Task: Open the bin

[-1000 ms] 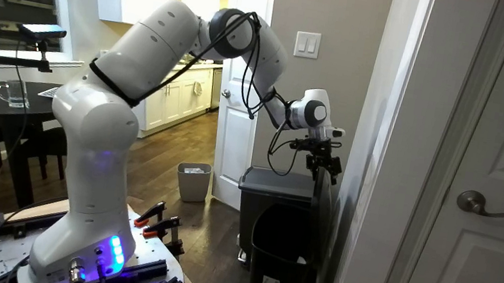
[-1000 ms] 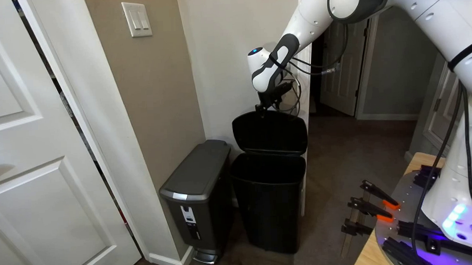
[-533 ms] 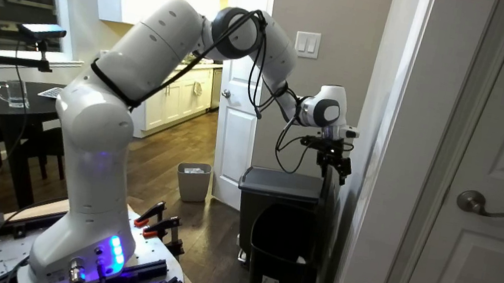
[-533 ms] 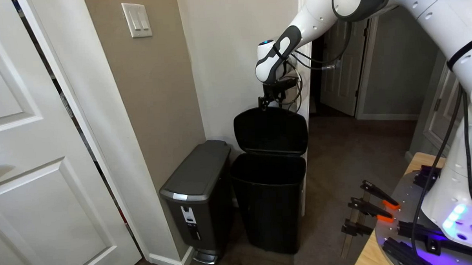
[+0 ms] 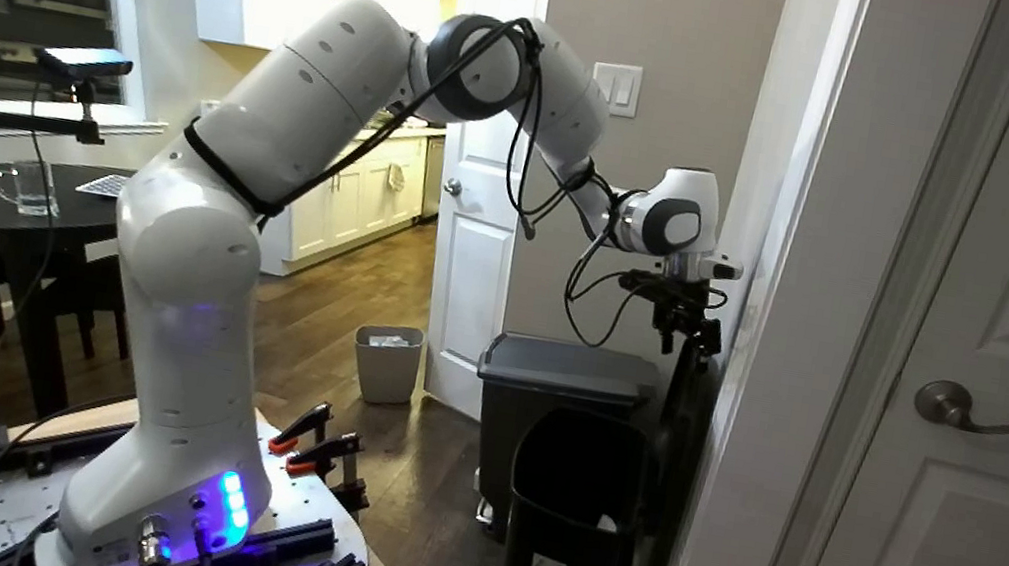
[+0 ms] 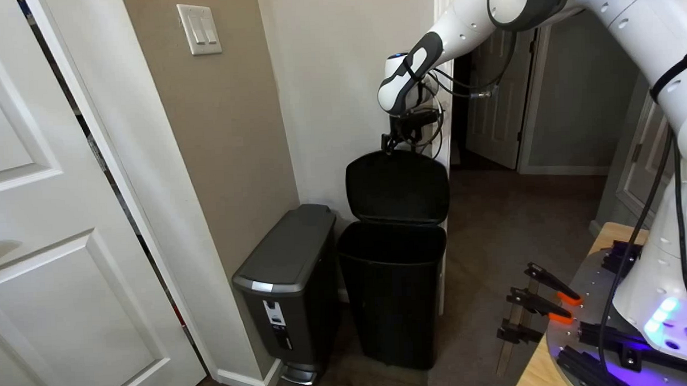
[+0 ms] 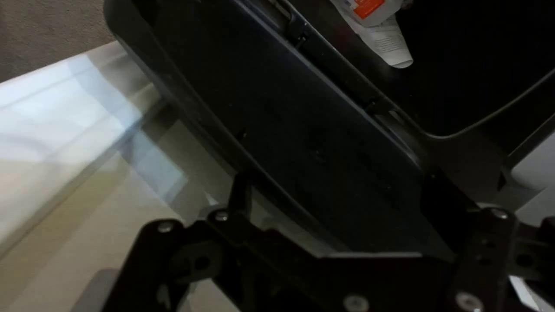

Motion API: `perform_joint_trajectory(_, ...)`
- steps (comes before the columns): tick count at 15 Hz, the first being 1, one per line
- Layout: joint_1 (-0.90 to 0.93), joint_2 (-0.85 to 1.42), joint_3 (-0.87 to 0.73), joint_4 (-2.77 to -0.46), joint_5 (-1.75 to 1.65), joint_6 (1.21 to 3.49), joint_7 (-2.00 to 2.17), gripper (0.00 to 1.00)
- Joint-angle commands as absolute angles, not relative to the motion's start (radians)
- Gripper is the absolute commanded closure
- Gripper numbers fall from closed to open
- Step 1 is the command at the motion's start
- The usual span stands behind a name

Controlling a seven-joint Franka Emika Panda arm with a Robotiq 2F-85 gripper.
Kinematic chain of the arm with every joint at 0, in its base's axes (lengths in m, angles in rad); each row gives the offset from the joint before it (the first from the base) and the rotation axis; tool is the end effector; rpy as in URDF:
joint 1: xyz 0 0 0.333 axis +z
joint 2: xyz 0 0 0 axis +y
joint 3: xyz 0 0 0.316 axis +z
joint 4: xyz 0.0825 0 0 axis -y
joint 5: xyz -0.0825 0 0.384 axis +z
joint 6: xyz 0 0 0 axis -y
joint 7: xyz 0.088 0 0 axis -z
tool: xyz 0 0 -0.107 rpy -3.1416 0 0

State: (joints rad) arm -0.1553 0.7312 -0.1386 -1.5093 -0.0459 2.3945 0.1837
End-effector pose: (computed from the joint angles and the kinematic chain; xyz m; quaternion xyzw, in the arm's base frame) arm 0.7022 -0.1941 0.2511 0.9747 -0.1996 0.0761 0.0658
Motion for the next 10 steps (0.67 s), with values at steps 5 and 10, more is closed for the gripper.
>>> perform_joint_trajectory(5, -0.172, 0.688, -0.142, -1.504, -0.014, 2.391, 0.166, 0.00)
perform_joint_trajectory(10, -0.181, 0.585, -0.127, -1.562, 0.038, 2.409, 0.178, 0.00)
